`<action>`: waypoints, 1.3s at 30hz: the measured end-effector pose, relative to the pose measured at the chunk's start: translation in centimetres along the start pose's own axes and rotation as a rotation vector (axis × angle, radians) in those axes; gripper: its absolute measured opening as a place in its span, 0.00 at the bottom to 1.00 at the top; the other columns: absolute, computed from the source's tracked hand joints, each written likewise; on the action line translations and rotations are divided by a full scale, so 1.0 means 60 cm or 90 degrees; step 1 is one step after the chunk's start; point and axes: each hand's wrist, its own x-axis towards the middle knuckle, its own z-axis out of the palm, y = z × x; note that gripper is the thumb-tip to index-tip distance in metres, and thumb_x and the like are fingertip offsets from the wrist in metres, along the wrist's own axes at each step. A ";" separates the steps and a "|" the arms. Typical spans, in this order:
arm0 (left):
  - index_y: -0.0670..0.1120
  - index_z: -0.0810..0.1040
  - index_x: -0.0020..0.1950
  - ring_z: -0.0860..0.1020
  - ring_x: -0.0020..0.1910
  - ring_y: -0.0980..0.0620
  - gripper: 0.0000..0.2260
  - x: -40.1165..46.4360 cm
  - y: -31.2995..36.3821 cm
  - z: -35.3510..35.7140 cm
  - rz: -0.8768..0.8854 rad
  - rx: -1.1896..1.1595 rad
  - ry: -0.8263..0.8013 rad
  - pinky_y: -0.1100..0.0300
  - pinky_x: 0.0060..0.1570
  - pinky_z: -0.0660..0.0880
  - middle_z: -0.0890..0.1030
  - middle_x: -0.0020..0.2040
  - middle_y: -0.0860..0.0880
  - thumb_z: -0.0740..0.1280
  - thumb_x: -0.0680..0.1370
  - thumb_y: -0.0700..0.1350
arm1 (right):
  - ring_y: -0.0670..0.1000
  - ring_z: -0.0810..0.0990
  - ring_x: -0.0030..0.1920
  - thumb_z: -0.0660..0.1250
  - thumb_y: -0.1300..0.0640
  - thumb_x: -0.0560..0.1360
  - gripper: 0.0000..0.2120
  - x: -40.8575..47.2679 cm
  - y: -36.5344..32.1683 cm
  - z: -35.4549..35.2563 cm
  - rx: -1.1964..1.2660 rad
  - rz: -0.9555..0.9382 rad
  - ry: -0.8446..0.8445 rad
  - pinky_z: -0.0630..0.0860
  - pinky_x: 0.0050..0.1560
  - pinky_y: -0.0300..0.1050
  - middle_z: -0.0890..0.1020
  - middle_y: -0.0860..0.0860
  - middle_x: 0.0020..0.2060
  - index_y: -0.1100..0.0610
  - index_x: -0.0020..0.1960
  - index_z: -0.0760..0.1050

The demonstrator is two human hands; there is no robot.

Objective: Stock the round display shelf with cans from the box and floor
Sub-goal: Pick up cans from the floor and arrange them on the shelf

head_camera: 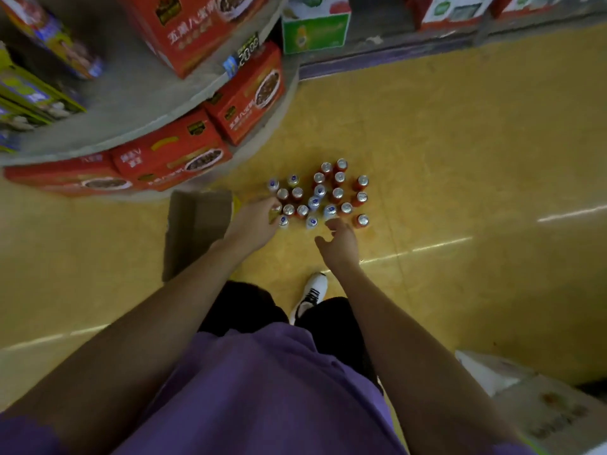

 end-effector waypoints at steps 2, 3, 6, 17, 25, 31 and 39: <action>0.46 0.75 0.64 0.78 0.58 0.46 0.15 0.006 0.005 0.010 -0.035 -0.014 0.005 0.51 0.57 0.75 0.78 0.63 0.46 0.67 0.78 0.45 | 0.54 0.78 0.59 0.72 0.58 0.72 0.21 0.025 0.004 -0.004 0.006 0.001 -0.013 0.74 0.59 0.47 0.77 0.54 0.60 0.57 0.63 0.74; 0.47 0.75 0.65 0.78 0.58 0.45 0.16 0.009 0.007 0.014 -0.051 -0.018 0.004 0.50 0.58 0.75 0.77 0.64 0.46 0.67 0.78 0.45 | 0.54 0.78 0.58 0.72 0.59 0.71 0.20 0.037 0.004 -0.004 0.010 0.001 -0.017 0.74 0.59 0.47 0.77 0.54 0.60 0.57 0.62 0.75; 0.47 0.73 0.66 0.77 0.61 0.44 0.17 0.023 0.008 0.028 -0.091 -0.029 -0.009 0.47 0.58 0.75 0.76 0.65 0.46 0.67 0.77 0.44 | 0.54 0.80 0.55 0.73 0.61 0.70 0.20 0.067 0.000 0.004 0.018 0.006 -0.028 0.76 0.58 0.50 0.78 0.53 0.58 0.56 0.61 0.76; 0.45 0.72 0.65 0.75 0.60 0.42 0.16 0.144 -0.060 0.090 -0.181 -0.087 -0.032 0.55 0.51 0.68 0.76 0.62 0.44 0.65 0.77 0.42 | 0.52 0.78 0.55 0.73 0.60 0.70 0.18 0.190 -0.032 0.079 -0.095 -0.022 -0.121 0.75 0.55 0.48 0.78 0.52 0.56 0.54 0.60 0.75; 0.44 0.72 0.67 0.74 0.60 0.41 0.19 0.277 -0.159 0.224 -0.268 -0.172 -0.020 0.49 0.54 0.74 0.75 0.63 0.43 0.64 0.75 0.39 | 0.49 0.77 0.54 0.72 0.62 0.70 0.17 0.348 0.006 0.165 -0.147 -0.032 -0.143 0.69 0.50 0.40 0.79 0.50 0.55 0.53 0.58 0.75; 0.44 0.72 0.65 0.75 0.58 0.39 0.18 0.363 -0.216 0.343 -0.356 -0.214 -0.013 0.49 0.52 0.74 0.76 0.60 0.42 0.64 0.75 0.38 | 0.53 0.76 0.55 0.72 0.59 0.70 0.18 0.482 0.080 0.223 -0.212 -0.057 -0.182 0.71 0.51 0.42 0.79 0.51 0.54 0.53 0.58 0.75; 0.46 0.75 0.65 0.75 0.60 0.40 0.19 0.469 -0.296 0.543 -0.458 -0.260 0.022 0.50 0.56 0.74 0.77 0.62 0.43 0.65 0.74 0.40 | 0.55 0.76 0.55 0.71 0.58 0.71 0.17 0.634 0.240 0.339 -0.296 -0.127 -0.253 0.60 0.44 0.38 0.79 0.54 0.54 0.57 0.59 0.75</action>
